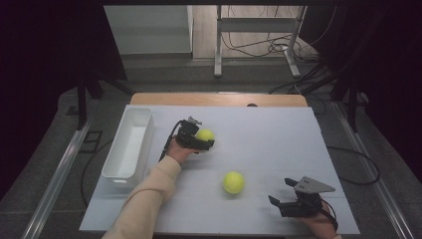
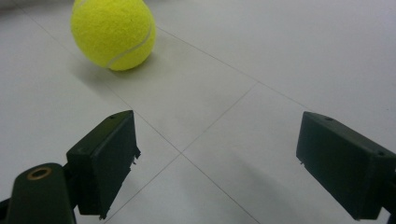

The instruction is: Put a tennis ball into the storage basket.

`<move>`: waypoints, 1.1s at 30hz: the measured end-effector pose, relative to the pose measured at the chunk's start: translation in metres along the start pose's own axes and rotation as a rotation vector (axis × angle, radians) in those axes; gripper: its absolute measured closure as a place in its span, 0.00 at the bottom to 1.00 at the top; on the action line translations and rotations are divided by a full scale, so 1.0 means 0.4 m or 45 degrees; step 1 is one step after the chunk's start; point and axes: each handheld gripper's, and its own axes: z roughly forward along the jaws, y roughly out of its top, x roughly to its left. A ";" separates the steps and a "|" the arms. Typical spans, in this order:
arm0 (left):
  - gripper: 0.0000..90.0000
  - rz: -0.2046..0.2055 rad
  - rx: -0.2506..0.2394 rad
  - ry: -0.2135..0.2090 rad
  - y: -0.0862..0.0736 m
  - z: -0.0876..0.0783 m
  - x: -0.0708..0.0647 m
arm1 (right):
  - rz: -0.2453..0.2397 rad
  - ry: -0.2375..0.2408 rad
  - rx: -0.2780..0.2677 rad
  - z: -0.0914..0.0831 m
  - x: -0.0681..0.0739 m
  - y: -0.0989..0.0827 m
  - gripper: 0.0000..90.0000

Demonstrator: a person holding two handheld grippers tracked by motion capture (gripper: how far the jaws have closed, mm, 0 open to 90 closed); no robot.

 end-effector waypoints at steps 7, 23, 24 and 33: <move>0.13 -0.018 0.009 -0.014 0.002 0.010 0.002 | -0.002 0.000 0.000 0.000 0.000 0.000 0.14; 0.29 0.002 0.017 -0.014 0.005 0.007 -0.001 | -0.003 0.001 -0.001 -0.001 0.000 0.000 0.14; 0.29 0.003 0.017 -0.012 0.004 0.007 -0.002 | -0.003 0.001 -0.003 0.000 0.000 0.000 0.14; 0.29 0.003 0.019 -0.005 0.004 -0.009 0.001 | -0.003 0.001 -0.003 0.000 0.000 0.000 0.14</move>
